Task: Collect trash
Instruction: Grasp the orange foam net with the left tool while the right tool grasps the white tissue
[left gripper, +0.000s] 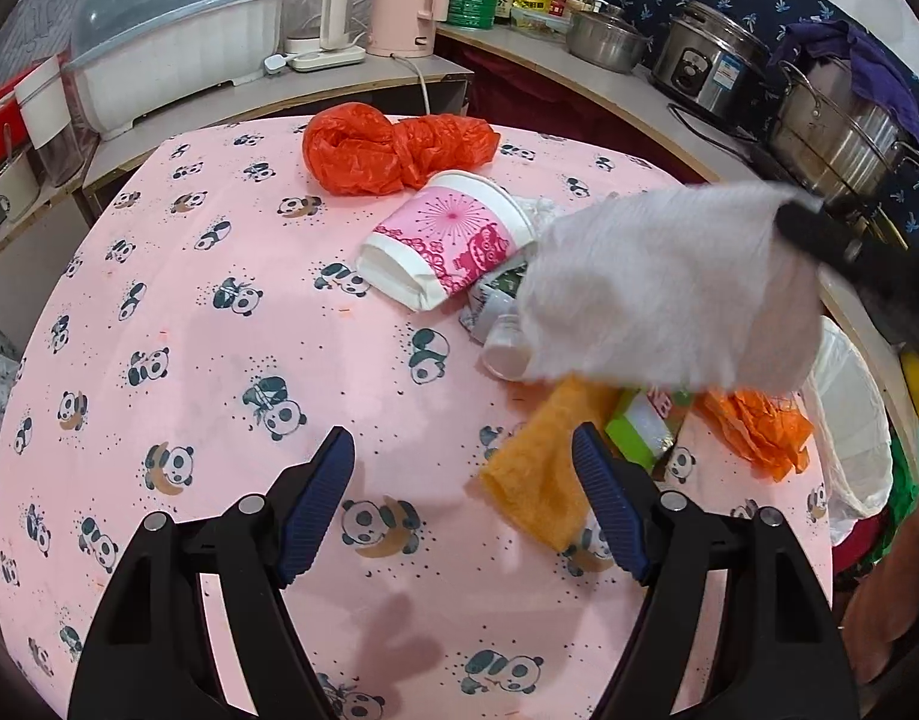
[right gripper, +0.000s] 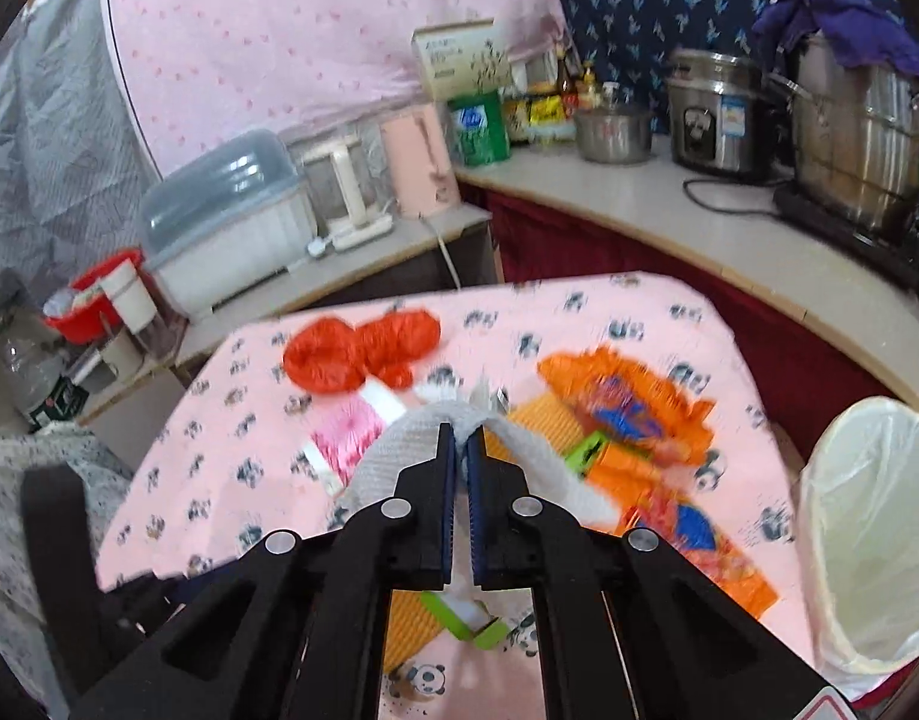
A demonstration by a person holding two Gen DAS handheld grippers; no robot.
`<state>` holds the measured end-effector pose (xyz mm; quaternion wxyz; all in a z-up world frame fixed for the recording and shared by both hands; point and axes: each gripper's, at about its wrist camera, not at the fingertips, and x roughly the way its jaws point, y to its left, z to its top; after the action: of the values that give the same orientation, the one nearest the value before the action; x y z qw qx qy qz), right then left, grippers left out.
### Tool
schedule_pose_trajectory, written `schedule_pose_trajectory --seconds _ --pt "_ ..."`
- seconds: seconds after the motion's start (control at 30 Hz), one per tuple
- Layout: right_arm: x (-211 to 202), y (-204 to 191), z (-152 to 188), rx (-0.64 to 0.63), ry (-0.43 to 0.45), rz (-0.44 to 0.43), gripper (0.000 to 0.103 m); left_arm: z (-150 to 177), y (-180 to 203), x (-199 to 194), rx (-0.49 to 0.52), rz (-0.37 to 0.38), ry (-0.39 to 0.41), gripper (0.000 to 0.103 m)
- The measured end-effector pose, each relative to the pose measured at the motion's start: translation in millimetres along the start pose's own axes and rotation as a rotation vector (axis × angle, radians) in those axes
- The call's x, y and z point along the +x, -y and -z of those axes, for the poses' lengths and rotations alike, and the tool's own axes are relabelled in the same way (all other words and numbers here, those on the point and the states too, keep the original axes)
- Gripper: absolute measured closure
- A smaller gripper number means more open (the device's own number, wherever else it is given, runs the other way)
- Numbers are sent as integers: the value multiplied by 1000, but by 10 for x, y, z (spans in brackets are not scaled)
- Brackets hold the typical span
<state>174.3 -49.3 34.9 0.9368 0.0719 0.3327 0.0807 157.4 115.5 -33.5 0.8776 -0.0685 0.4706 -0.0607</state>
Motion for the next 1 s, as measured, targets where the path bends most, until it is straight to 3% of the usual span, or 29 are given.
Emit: schedule_pose_trajectory --seconds 0.23,0.4,0.6,0.73,1.0 --pt "-346 266 -282 64 101 33 99 57 140 25 32 21 -11 32" --pt "-383 435 -228 94 94 48 99 21 174 168 26 32 -30 34" --pt "-269 491 -34 98 39 55 99 -36 231 387 29 56 -70 56" --pt "-236 500 55 100 16 52 99 -29 265 421 37 74 -90 89" --pt "-378 499 6 103 53 54 99 -115 346 55 47 89 -6 93"
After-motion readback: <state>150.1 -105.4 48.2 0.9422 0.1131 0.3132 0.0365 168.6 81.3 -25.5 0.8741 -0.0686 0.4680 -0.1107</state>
